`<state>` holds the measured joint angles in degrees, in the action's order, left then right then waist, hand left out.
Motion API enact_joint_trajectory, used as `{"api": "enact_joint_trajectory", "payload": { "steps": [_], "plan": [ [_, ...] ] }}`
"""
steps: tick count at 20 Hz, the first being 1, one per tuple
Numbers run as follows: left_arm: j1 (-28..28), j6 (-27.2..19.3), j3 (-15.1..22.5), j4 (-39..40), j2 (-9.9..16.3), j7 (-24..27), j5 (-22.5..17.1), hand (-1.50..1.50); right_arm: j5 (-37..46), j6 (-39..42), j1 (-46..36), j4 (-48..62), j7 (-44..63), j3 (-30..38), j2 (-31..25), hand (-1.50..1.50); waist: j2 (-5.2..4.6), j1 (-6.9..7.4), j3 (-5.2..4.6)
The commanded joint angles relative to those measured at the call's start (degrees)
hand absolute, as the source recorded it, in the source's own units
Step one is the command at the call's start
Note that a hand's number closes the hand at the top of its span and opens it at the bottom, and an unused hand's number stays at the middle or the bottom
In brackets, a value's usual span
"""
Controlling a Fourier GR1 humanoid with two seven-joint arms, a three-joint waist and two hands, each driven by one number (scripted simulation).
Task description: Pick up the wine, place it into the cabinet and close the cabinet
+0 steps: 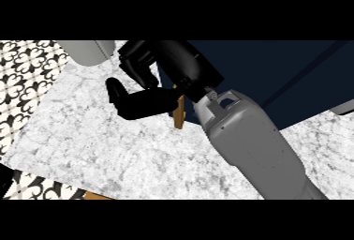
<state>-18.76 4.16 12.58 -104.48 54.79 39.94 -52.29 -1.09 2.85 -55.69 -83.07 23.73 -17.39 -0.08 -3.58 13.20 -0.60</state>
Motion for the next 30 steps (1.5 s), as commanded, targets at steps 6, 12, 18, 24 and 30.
{"api": "enact_joint_trajectory", "payload": {
  "steps": [6, 12, 18, 24, 30],
  "plan": [
    [2.55, 0.03, 0.19, 0.93, -0.76, -0.92, -0.23, 1.5, -5.91, -2.96, -10.27, 16.87, -3.65, 6.74, 0.08, 1.5, -1.25, -0.15, 0.17],
    [1.7, -0.34, -0.22, 1.5, -0.81, -0.46, 0.23, 1.5, -9.58, -5.88, -8.93, 19.84, -3.6, 9.41, -1.67, 1.5, -0.83, -1.47, 0.24],
    [1.02, -0.62, 0.48, 1.49, -1.23, -1.01, 0.18, 1.5, -10.45, -4.2, -7.39, 22.65, -3.72, 7.66, -5.82, 1.5, -0.94, -3.22, 0.3],
    [0.56, -0.68, 0.13, 2.52, -2.31, -0.06, -0.11, 1.5, -12.29, -1.32, -4.38, 23.58, -8.15, 7.51, -6.92, 1.5, -1.62, -4.73, 0.33],
    [0.45, -0.87, -0.13, 3.06, -2.36, 0.24, 0.37, 1.5, -13.12, 1.23, -4.64, 25.3, -11.62, 7.43, -6.99, 1.5, -1.48, -5.61, 0.25]
  ]
}}
